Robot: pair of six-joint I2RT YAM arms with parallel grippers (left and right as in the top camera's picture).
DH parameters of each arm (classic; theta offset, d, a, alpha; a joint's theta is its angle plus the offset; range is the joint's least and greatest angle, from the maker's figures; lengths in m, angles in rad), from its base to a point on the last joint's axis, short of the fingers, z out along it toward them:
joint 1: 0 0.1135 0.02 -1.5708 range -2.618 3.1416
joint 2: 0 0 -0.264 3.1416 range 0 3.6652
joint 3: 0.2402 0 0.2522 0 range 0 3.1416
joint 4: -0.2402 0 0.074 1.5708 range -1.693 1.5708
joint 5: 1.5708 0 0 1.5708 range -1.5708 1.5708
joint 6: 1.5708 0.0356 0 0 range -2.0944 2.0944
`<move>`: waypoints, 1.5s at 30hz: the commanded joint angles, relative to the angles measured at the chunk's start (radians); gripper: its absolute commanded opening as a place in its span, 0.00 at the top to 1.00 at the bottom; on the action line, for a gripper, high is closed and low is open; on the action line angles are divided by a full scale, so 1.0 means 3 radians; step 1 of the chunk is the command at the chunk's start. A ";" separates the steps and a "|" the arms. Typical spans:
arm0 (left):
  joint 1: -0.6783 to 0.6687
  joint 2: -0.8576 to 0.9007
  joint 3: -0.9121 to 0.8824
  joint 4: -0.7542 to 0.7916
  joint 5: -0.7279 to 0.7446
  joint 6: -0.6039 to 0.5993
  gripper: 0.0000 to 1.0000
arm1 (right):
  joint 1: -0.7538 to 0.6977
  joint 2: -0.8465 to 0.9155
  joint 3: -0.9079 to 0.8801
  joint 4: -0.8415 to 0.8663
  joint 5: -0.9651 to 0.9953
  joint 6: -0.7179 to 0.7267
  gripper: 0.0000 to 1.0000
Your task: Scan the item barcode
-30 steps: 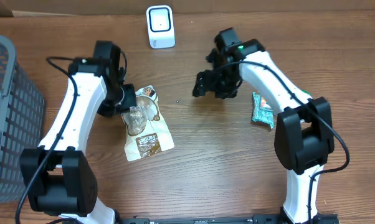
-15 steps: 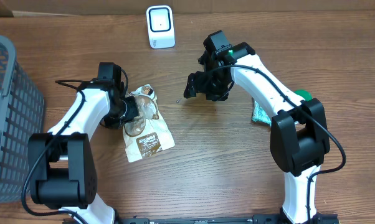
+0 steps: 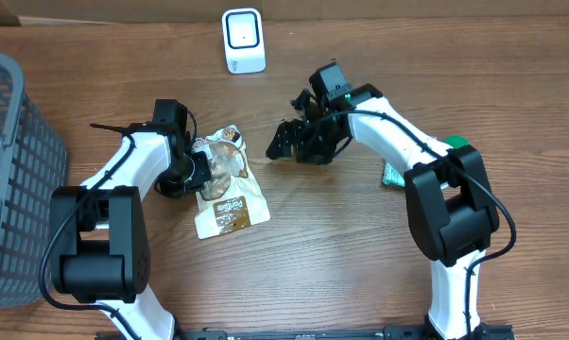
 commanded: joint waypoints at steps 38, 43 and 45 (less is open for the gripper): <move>0.0259 0.0136 0.0146 -0.0181 0.0399 0.0397 0.96 | 0.0523 0.0434 -0.0777 0.2157 -0.0870 0.1225 0.96; 0.0366 -0.0011 0.0787 -0.0735 0.0548 0.0727 0.96 | 0.0431 -0.0108 -0.0774 0.1953 -0.0896 0.0774 0.96; 0.0375 -0.0079 0.1129 -0.0997 0.0544 0.0849 0.96 | 0.0413 -0.0371 -0.0774 0.1884 -0.0895 0.0669 0.96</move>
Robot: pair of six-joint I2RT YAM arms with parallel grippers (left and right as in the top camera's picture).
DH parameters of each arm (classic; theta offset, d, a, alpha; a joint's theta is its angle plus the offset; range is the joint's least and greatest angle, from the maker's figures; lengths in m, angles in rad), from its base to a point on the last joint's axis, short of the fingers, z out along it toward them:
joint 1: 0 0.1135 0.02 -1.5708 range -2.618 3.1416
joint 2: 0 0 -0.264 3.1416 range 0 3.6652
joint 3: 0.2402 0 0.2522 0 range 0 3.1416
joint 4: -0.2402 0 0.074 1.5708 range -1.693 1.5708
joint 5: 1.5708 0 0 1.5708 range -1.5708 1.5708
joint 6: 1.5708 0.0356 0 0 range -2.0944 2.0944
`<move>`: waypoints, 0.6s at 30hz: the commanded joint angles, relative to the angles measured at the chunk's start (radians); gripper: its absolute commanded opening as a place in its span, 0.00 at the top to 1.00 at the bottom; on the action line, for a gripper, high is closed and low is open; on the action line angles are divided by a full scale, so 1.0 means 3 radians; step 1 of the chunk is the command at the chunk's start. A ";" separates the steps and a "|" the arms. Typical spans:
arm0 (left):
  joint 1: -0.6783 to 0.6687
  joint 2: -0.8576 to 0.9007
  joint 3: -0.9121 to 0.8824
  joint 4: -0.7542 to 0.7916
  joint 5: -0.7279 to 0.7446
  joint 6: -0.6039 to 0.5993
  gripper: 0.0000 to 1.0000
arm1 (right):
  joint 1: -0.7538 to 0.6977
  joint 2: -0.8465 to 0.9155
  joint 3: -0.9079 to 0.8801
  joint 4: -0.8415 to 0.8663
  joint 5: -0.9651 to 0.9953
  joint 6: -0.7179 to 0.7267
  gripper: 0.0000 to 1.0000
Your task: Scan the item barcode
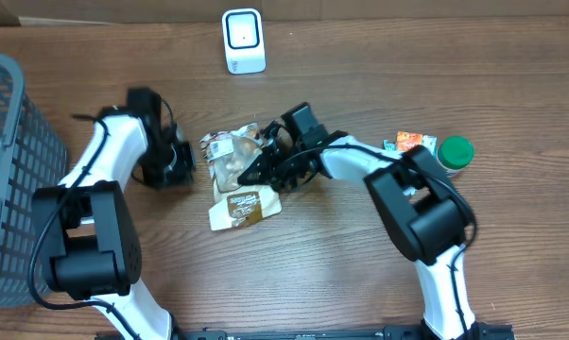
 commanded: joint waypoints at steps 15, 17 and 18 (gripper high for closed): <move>0.0636 -0.0275 0.1472 -0.0759 -0.0015 0.0680 0.82 | -0.0704 -0.2241 0.0015 -0.1095 0.0467 -0.1036 0.96; 0.0759 -0.0275 0.1472 -0.0750 -0.0005 0.0708 0.72 | -0.0696 -0.2269 0.0015 -0.1202 0.0478 -0.1133 0.96; 0.0804 -0.0275 0.1472 -0.0752 -0.0005 0.0724 0.67 | -0.0696 -0.2269 0.0015 -0.1221 0.0477 -0.1132 0.96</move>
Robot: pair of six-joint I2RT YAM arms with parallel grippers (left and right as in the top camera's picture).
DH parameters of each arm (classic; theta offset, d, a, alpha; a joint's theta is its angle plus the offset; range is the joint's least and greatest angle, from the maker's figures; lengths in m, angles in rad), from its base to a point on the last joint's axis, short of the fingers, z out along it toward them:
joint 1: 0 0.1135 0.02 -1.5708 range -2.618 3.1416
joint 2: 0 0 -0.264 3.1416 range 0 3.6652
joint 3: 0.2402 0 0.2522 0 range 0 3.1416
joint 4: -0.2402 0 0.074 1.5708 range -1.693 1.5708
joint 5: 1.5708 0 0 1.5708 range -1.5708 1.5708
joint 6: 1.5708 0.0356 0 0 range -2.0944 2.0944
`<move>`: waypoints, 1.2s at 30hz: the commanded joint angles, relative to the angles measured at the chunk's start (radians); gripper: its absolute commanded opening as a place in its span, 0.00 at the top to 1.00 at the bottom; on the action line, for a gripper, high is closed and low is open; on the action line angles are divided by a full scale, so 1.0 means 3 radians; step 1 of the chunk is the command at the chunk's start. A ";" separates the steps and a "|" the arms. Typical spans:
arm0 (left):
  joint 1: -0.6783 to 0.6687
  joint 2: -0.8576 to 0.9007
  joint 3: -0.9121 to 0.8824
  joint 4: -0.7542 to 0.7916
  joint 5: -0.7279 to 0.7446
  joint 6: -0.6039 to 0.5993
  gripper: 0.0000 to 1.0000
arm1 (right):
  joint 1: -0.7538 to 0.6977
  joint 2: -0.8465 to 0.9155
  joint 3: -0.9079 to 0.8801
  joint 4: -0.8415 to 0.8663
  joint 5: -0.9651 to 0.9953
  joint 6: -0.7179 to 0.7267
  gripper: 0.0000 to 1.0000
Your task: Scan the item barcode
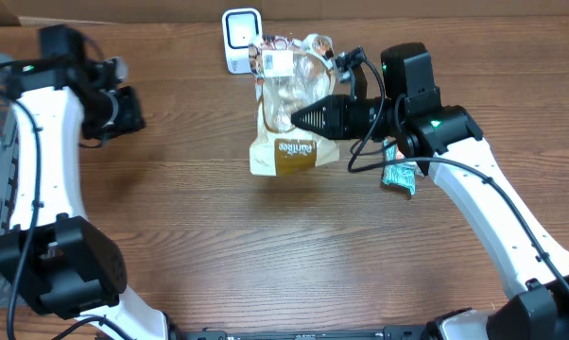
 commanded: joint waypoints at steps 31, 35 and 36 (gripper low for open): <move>0.0251 -0.0052 0.0076 0.0126 -0.0509 0.0165 0.00 | 0.0801 0.1593 0.2425 0.0228 0.4880 -0.2500 0.96; 0.0251 -0.0052 0.0076 0.0127 -0.0509 0.0165 0.01 | 0.0816 0.2052 0.2425 0.0996 0.4997 -0.3098 0.96; 0.0251 -0.0052 0.0076 0.0127 -0.0509 0.0165 0.00 | 0.0816 0.2190 0.2425 0.1223 0.5058 -0.3320 0.96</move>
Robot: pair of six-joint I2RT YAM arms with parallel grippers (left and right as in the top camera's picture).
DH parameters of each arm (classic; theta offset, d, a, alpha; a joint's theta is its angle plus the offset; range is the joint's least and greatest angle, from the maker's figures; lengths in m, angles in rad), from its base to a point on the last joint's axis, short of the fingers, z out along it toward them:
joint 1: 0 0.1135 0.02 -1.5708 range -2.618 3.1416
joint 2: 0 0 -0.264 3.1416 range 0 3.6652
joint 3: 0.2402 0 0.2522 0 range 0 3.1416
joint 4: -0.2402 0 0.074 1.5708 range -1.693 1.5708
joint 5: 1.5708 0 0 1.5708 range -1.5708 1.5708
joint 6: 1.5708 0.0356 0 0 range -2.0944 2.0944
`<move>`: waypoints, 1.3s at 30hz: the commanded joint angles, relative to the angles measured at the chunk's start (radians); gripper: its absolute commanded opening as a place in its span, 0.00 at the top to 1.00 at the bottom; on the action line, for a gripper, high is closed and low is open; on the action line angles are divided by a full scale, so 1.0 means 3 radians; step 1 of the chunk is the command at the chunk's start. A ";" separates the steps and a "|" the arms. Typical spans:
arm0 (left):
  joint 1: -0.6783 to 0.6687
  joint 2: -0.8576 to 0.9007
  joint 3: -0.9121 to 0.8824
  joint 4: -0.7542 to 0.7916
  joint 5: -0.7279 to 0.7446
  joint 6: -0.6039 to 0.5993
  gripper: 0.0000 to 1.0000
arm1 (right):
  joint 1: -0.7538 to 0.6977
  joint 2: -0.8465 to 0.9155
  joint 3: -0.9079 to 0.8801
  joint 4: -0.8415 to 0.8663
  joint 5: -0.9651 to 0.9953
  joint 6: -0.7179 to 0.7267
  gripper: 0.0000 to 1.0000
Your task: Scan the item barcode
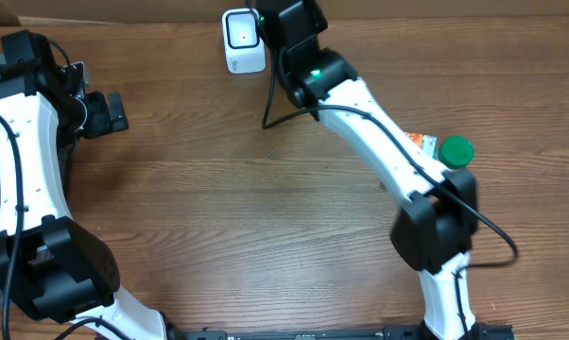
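The white barcode scanner (242, 40) stands at the table's far edge. My right arm reaches across the table, and its wrist (290, 23) sits right beside the scanner on its right. The right gripper's fingers are hidden under the wrist, and the snack bag is not visible from overhead. My left gripper (117, 110) is far to the left at mid-height of the table, open and empty, pointing right.
A green-lidded container (456, 150) and an orange packet (411, 141) lie at the right, next to the right arm's forearm. A small dark speck (269, 156) lies on the wood near the middle.
My right arm moved from holding the bag just right of the scanner to a spot hard against the scanner at the far edge. The bag no longer shows. The left gripper barely shifted.
At first the bag lay on the table by my left gripper, with the right gripper nearby. Then the right gripper was at the bag and the left had drawn back. Then the right held the bag up beside the scanner. Now the wrist hides it there.
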 commanded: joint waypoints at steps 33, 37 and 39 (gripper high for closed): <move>-0.0009 -0.0052 0.0074 0.0000 -0.0009 0.0039 0.00 | 0.0074 0.1002 0.0037 0.1162 0.0398 -0.1527 0.96; -0.0009 -0.0052 0.0074 0.0001 -0.0009 0.0039 0.01 | 0.0120 0.0992 0.0037 0.1162 0.0516 -0.1525 0.96; -0.0009 -0.0052 0.0074 0.0001 -0.0009 0.0039 0.01 | 0.0126 0.0964 0.0037 0.1162 0.0587 -0.1490 0.96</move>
